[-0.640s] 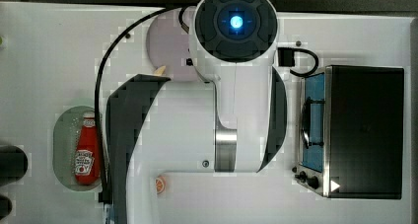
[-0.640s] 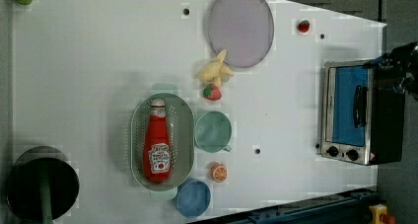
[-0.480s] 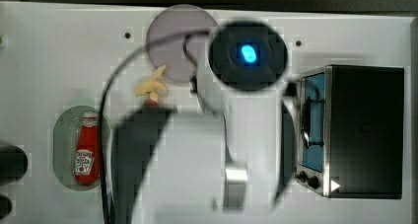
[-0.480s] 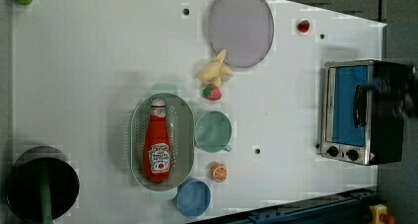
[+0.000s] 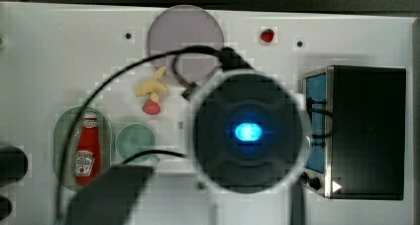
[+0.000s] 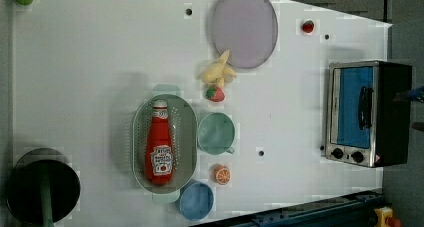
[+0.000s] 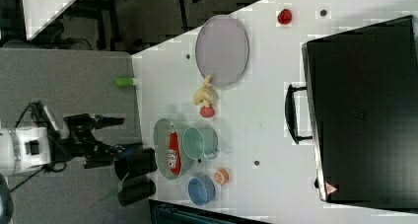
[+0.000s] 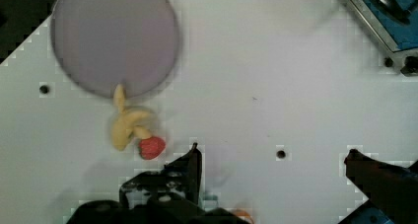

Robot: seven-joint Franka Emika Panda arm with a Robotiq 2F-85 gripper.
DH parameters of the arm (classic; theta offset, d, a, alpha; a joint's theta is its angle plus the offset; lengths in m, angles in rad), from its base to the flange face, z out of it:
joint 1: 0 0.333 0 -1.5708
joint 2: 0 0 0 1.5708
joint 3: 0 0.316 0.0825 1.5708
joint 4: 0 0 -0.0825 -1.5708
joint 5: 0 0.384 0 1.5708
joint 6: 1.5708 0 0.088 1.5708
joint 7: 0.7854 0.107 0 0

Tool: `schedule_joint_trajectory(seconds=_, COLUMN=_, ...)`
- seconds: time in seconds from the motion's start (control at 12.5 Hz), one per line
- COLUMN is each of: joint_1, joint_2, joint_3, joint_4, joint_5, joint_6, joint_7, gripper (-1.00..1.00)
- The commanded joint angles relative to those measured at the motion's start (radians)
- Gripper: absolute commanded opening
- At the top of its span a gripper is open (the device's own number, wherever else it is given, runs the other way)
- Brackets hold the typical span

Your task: Pick ketchup from strainer and place it on the table

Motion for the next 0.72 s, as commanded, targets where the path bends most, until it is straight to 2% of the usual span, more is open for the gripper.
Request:
schedule_joint_trajectory(seconds=0.08, joint_1=0.082, joint_2=0.048, joint_3=0.150, joint_4=-0.020, joint_5=0.010, joint_6=0.021, joint_7=-0.015, gripper=1.00)
schedule_joint_trajectory(seconds=0.4, joint_1=0.110, joint_2=0.116, joint_3=0.343, joint_4=-0.029, joint_5=0.009, joint_6=0.168, joint_7=-0.015, gripper=1.00)
schedule_joint_trajectory(seconds=0.72, joint_1=0.117, joint_2=0.219, joint_3=0.517, joint_4=-0.046, joint_5=0.006, joint_6=0.246, joint_7=-0.012, gripper=1.00)
